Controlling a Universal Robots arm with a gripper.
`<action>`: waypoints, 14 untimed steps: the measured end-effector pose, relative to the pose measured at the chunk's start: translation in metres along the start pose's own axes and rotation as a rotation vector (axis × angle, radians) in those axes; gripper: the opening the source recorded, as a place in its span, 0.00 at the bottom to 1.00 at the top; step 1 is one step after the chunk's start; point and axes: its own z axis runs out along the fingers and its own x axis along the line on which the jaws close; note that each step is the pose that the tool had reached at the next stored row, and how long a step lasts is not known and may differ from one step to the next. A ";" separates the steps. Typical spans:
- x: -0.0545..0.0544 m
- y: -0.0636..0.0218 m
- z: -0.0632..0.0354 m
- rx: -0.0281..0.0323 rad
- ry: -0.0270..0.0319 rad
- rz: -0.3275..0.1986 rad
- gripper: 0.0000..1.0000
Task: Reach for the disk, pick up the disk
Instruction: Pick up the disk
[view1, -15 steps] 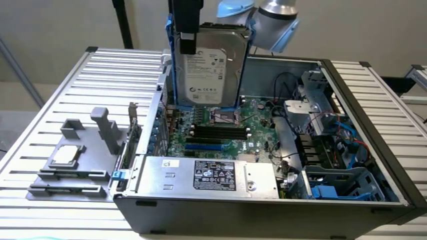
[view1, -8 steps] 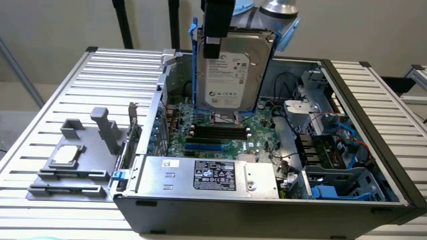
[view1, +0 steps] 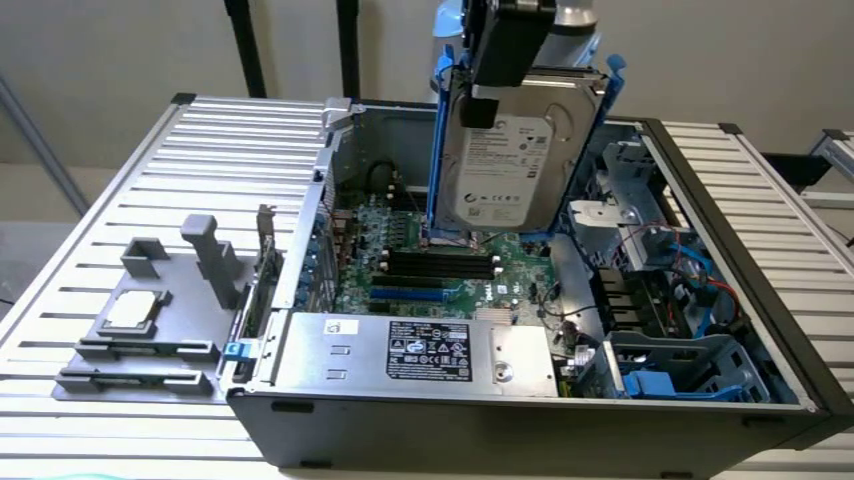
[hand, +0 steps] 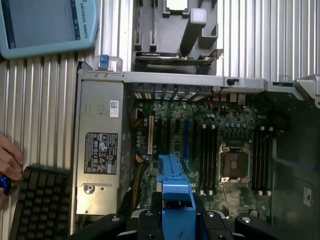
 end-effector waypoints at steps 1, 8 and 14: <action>0.001 -0.0045 -0.0003 -0.0001 0.0000 0.000 0.33; 0.012 -0.0363 -0.0019 -0.0014 0.0000 0.000 0.33; 0.023 -0.0631 -0.0030 -0.0036 0.0000 0.000 0.33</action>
